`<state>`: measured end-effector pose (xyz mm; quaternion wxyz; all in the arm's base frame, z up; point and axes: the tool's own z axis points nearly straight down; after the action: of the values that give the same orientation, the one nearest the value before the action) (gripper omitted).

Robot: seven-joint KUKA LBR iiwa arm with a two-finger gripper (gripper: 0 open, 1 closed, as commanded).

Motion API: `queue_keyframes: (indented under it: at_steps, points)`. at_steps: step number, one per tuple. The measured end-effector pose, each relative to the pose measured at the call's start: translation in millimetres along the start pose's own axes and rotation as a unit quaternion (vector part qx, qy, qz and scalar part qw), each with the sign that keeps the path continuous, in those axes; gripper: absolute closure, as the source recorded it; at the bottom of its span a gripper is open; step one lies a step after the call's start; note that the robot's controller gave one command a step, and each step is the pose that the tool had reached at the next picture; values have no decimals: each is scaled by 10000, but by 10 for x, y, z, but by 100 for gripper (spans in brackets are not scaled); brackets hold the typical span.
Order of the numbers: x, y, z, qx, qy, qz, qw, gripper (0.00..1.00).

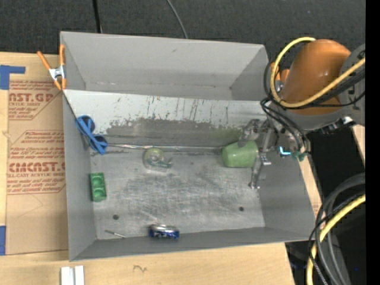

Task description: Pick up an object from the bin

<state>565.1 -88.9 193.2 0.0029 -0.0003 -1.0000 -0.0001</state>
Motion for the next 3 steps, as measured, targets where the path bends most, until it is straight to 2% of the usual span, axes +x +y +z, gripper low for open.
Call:
queue_keyframes:
  at_steps: [1,2,3]
  points:
    - [-185,-46,803,0,-58,112,9999,0]
    - [158,-393,896,7,-25,-698,9976,0]
    - [145,-360,890,-11,-41,-710,9975,100]
